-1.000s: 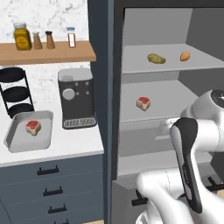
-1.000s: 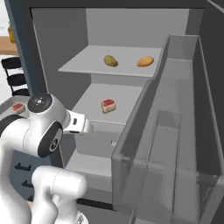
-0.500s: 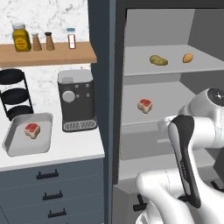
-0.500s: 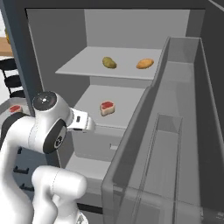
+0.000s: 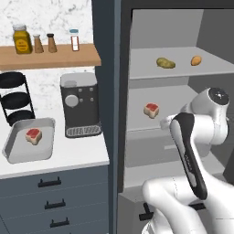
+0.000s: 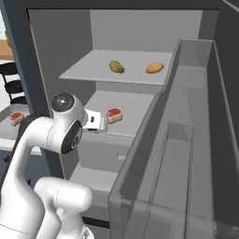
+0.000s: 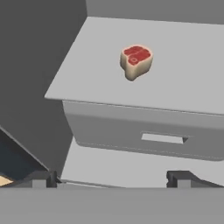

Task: Place one potato and one steak in each tupperware on the nearby counter, to pack two identical lunches.

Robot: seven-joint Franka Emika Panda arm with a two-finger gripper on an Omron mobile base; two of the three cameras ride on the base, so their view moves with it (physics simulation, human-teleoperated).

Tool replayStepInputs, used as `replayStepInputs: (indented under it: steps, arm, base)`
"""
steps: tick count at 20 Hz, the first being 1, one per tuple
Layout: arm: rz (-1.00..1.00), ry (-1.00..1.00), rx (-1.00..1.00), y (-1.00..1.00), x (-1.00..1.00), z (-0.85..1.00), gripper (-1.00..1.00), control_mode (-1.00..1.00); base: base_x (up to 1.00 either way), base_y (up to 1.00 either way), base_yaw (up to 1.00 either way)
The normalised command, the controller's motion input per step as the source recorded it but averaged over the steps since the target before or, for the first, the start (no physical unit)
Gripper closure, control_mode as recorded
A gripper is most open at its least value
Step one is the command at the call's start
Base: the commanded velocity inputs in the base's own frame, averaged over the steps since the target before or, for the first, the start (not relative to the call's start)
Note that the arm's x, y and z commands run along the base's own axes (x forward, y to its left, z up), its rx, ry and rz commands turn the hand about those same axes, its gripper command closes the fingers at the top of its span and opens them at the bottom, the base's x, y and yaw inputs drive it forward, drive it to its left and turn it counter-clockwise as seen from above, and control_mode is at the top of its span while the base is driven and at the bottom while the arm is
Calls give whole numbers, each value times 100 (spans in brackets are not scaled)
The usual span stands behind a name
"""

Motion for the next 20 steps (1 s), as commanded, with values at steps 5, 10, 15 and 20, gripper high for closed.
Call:
replayStepInputs:
  steps: [5,10,15,20]
  arm:
    - [0,-1,0,-2,64,-1,-100,-100]
    - [0,0,2,-15,51,0,-100,-100]
    - [0,0,3,-10,53,-5,-100,-100]
    - [0,0,3,0,50,-26,-100,-100]
  base:
    - [0,0,0]
    - [0,0,0]
    - [0,0,0]
    - [0,0,0]
